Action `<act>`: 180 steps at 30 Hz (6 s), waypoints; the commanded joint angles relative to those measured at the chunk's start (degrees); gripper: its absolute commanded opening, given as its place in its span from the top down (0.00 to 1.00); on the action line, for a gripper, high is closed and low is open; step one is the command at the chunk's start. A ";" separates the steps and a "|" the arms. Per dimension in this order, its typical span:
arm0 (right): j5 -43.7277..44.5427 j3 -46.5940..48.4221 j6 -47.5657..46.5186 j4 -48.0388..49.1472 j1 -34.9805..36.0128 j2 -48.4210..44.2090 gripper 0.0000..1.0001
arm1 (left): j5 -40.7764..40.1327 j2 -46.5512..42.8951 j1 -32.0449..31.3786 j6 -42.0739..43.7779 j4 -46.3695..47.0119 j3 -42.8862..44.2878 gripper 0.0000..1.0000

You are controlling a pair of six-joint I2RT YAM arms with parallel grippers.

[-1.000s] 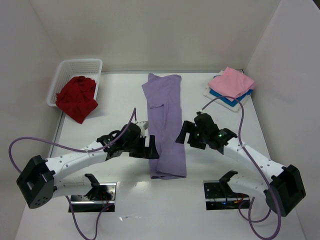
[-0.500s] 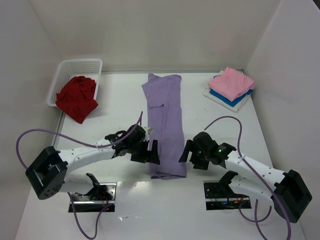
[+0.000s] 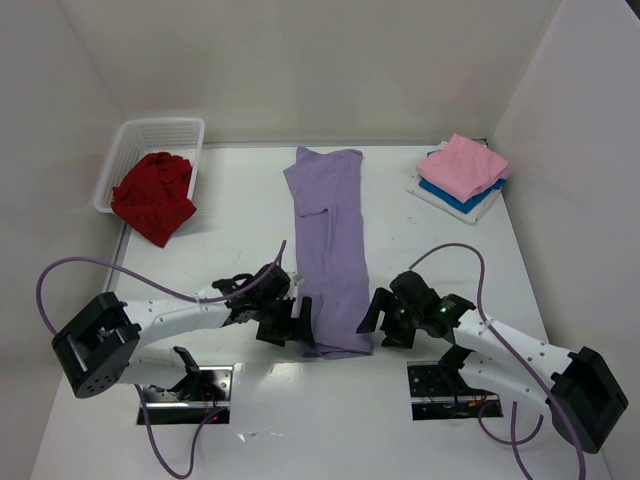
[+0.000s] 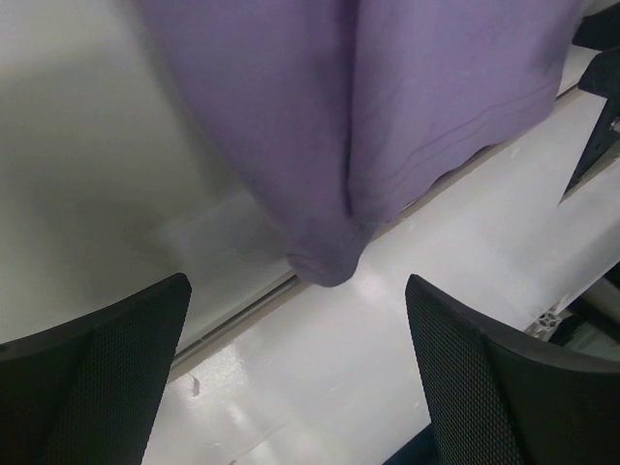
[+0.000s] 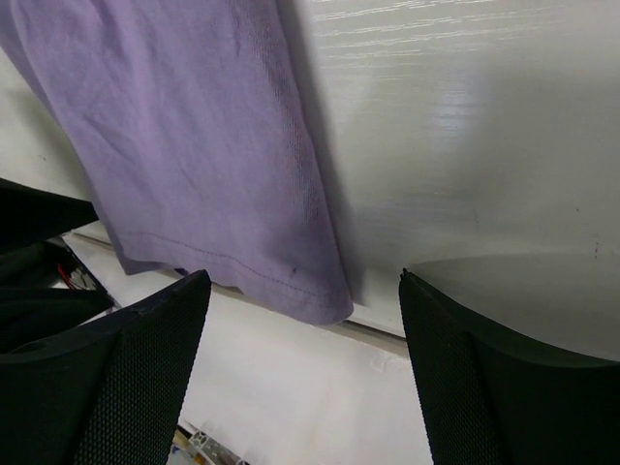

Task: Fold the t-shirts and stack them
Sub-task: Grab the bottom of the folded rectangular tshirt with both arms, then fold the folded rectangular tshirt in 1/3 of the way, then grab one side of the 2/3 rectangular tshirt with both arms

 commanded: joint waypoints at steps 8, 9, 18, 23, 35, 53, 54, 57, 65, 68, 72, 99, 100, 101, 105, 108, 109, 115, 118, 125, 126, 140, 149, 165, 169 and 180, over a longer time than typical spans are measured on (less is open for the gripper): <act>-0.14 0.40 0.02 6.11 2.01 5.18 0.28 | -0.45 0.84 -0.73 -4.64 3.50 -1.52 0.06; -0.14 0.40 -0.50 6.12 2.01 5.70 0.29 | -0.46 1.46 -0.73 -5.16 3.51 -1.52 0.06; -0.66 -0.12 -0.50 9.20 3.68 7.90 0.42 | -3.53 1.46 -2.31 -9.21 4.74 -1.52 0.17; -1.28 -0.65 -1.03 9.20 4.20 7.99 0.47 | -4.15 4.09 -3.80 -10.79 6.58 -0.91 0.19; -1.89 -1.71 -0.50 10.08 4.20 7.02 0.64 | -6.60 4.89 -4.86 -12.90 5.97 -0.38 0.44; 3.63 8.12 -2.61 3.58 4.20 5.35 1.00 | -14.06 1.64 -5.39 -10.71 -2.46 7.61 1.00; 4.17 9.27 -2.61 3.57 4.20 5.87 1.00 | -14.95 0.94 -5.39 -10.01 -3.34 8.66 1.00; 6.80 14.80 -3.93 2.34 4.20 8.07 1.00 | -15.66 -0.74 -3.64 -7.37 -5.28 12.09 1.00; 8.30 27.20 -12.18 3.13 -5.45 17.29 1.00 | -13.12 -1.27 11.37 4.31 -7.57 18.51 1.00; 7.77 31.06 -15.88 3.83 -9.76 22.64 1.00 | -8.64 3.21 16.04 9.24 -5.29 21.67 1.00; 6.55 35.11 -19.31 6.64 -15.12 29.23 1.00 | -7.23 11.38 21.23 14.33 -4.23 28.35 1.00; 3.73 60.60 -29.41 13.67 -23.22 60.02 0.87 | 1.48 41.72 31.79 23.65 -0.37 51.47 0.76; 3.73 61.74 -29.42 13.68 -23.22 60.63 0.81 | 1.48 41.72 31.79 24.18 -0.36 52.00 0.68; 4.25 62.27 -30.03 14.38 -23.22 60.64 0.78 | 0.69 41.72 31.79 24.97 -0.36 52.61 0.65; 4.79 65.35 -31.26 15.79 -23.22 61.16 0.60 | -1.51 41.10 32.84 26.73 0.78 54.80 0.41; 4.79 68.77 -31.26 14.21 -23.22 61.16 0.52 | -1.51 38.92 34.16 27.78 0.78 56.30 0.25; 4.79 69.48 -31.87 13.69 -23.22 61.16 0.49 | -1.51 38.12 34.16 28.31 0.78 56.83 0.23; 6.90 60.29 -30.83 16.05 -23.22 48.35 0.41 | 0.41 27.93 34.16 29.81 0.69 51.32 0.13; 4.35 52.91 -30.30 18.33 -23.22 42.28 0.49 | 4.10 23.36 33.38 29.81 2.45 44.20 0.12; -0.66 42.85 -28.63 22.29 -20.77 41.29 0.95 | 12.81 22.03 30.12 28.58 7.80 36.19 0.35; -0.66 42.33 -28.63 22.29 -20.06 42.08 0.96 | 12.81 22.81 29.16 28.58 8.42 35.57 0.35; -1.19 47.15 -28.62 24.49 -17.24 57.64 0.96 | 13.34 34.41 21.07 24.63 13.70 34.34 0.27; 2.76 59.01 -29.77 21.07 -17.24 67.40 0.94 | 12.20 36.88 21.07 24.10 12.56 35.48 0.27; 4.35 66.51 -30.91 19.30 -24.54 63.90 0.77 | 4.13 30.56 22.99 27.78 4.83 36.89 0.11; 3.74 60.36 -30.91 19.83 -25.06 54.34 0.59 | 0.25 26.52 24.93 29.37 2.28 36.89 0.00; 1.89 30.66 -24.59 24.15 -21.38 35.42 0.32 | 3.32 17.19 26.08 24.37 5.26 22.05 0.00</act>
